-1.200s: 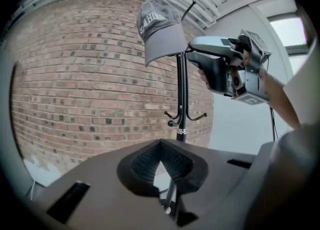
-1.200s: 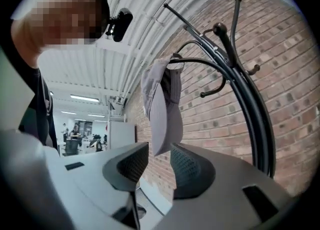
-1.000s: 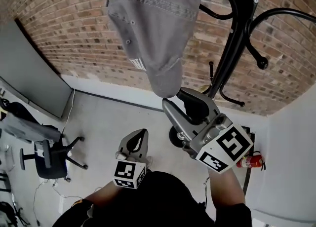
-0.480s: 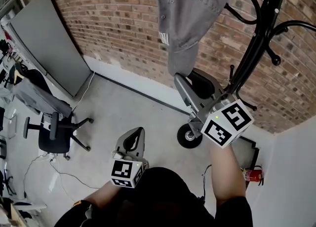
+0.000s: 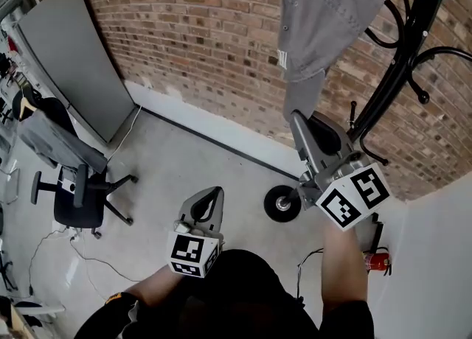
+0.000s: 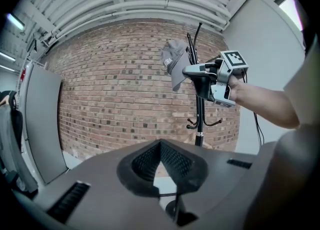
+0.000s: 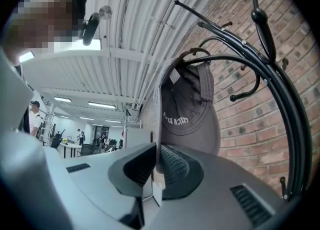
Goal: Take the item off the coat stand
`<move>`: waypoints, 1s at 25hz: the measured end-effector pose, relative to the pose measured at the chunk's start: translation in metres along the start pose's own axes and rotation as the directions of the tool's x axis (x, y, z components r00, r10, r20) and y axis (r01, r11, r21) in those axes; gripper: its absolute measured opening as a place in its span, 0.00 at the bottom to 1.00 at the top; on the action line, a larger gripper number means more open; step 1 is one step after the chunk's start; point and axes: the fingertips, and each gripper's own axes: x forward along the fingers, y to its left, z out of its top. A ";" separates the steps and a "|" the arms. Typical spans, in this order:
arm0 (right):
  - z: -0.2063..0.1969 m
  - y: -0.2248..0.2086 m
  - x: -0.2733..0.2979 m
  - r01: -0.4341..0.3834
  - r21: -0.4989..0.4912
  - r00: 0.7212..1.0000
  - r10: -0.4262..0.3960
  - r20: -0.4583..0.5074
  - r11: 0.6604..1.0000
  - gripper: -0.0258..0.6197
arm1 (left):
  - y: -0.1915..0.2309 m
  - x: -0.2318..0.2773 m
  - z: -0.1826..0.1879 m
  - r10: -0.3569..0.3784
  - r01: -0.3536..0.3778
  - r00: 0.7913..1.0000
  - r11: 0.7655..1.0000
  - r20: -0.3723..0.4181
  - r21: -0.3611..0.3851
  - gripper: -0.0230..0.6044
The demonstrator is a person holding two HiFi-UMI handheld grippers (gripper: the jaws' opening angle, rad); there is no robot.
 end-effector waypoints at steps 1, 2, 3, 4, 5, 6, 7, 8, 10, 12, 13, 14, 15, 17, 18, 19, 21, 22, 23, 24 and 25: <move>0.005 0.003 -0.001 0.009 -0.002 1.000 -0.009 0.015 1.000 0.09 | 0.002 -0.002 -0.001 -0.004 0.004 1.000 1.000 -0.001 -0.004 0.08; 0.011 0.005 -0.002 0.016 -0.004 0.999 -0.015 0.032 1.000 0.09 | 0.004 -0.004 -0.003 -0.008 0.008 1.000 1.000 -0.002 -0.007 0.08; 0.019 0.007 -0.003 0.019 -0.007 0.999 -0.019 0.051 1.000 0.09 | 0.006 -0.005 -0.004 -0.010 0.010 1.000 1.000 -0.003 -0.010 0.08; 0.028 0.009 -0.002 0.019 -0.013 0.997 -0.018 0.069 1.000 0.09 | 0.008 -0.006 -0.004 -0.011 0.011 1.000 1.000 -0.004 -0.012 0.08; 0.038 0.012 -0.001 0.015 -0.022 0.996 -0.013 0.087 1.000 0.09 | 0.010 -0.007 -0.004 -0.010 0.010 1.000 1.000 -0.004 -0.014 0.08; 0.048 0.015 0.001 0.006 -0.033 0.995 -0.002 0.104 0.999 0.09 | 0.013 -0.009 -0.004 -0.009 0.009 1.000 1.000 -0.003 -0.017 0.08; 0.058 0.021 0.003 -0.007 -0.045 0.993 0.012 0.118 0.999 0.09 | 0.015 -0.011 -0.004 -0.007 0.007 1.000 1.000 -0.002 -0.020 0.08; 0.066 0.027 0.005 -0.021 -0.060 0.992 0.028 0.127 0.998 0.09 | 0.018 -0.013 -0.005 -0.005 0.005 1.000 1.000 -0.002 -0.024 0.08; 0.078 0.043 0.008 -0.052 -0.095 0.990 0.063 0.127 0.994 0.09 | 0.023 -0.017 -0.007 -0.001 0.001 1.000 1.000 -0.001 -0.030 0.08; 0.078 0.059 0.011 -0.090 -0.121 0.989 0.103 0.105 0.989 0.09 | 0.028 -0.020 -0.008 0.006 -0.006 1.000 0.999 0.000 -0.036 0.08; 0.074 0.067 0.013 -0.113 -0.128 0.988 0.124 0.087 0.985 0.09 | 0.030 -0.022 -0.009 0.011 -0.011 1.000 0.999 0.000 -0.040 0.08; 0.067 0.075 0.015 -0.137 -0.126 0.987 0.147 0.067 0.982 0.09 | 0.033 -0.023 -0.009 0.017 -0.017 1.000 0.999 0.000 -0.045 0.08; 0.057 0.083 0.016 -0.163 -0.116 0.984 0.170 0.046 0.980 0.09 | 0.036 -0.023 -0.010 0.024 -0.024 1.000 0.999 -0.001 -0.049 0.08; 0.033 0.097 0.015 -0.213 -0.063 0.977 0.214 0.008 0.975 0.09 | 0.041 -0.025 -0.012 0.035 -0.035 0.999 0.998 -0.005 -0.054 0.08; 0.018 0.103 0.014 -0.234 -0.023 0.972 0.234 -0.009 0.972 0.09 | 0.044 -0.025 -0.014 0.040 -0.040 0.999 0.998 -0.010 -0.056 0.08; 0.002 0.109 0.011 -0.252 0.020 0.967 0.252 -0.026 0.968 0.09 | 0.046 -0.026 -0.017 0.043 -0.044 0.999 0.997 -0.018 -0.059 0.08; -0.032 0.120 0.003 -0.274 0.119 0.958 0.282 -0.059 0.954 0.09 | 0.050 -0.028 -0.024 0.049 -0.052 0.998 0.997 -0.038 -0.065 0.08; -0.051 0.124 -0.002 -0.276 0.175 0.954 0.292 -0.075 0.945 0.09 | 0.051 -0.029 -0.028 0.052 -0.055 0.997 0.996 -0.048 -0.069 0.08; -0.070 0.127 -0.008 -0.271 0.234 0.950 0.299 -0.092 0.934 0.09 | 0.053 -0.030 -0.032 0.054 -0.058 0.997 0.996 -0.058 -0.072 0.08; -0.090 0.129 -0.014 -0.260 0.294 0.947 0.303 -0.110 0.920 0.09 | 0.054 -0.031 -0.035 0.055 -0.061 0.996 0.995 -0.068 -0.075 0.08; -0.111 0.130 -0.022 -0.243 0.354 0.943 0.305 -0.131 0.903 0.09 | 0.055 -0.031 -0.039 0.056 -0.062 0.995 0.995 -0.078 -0.077 0.08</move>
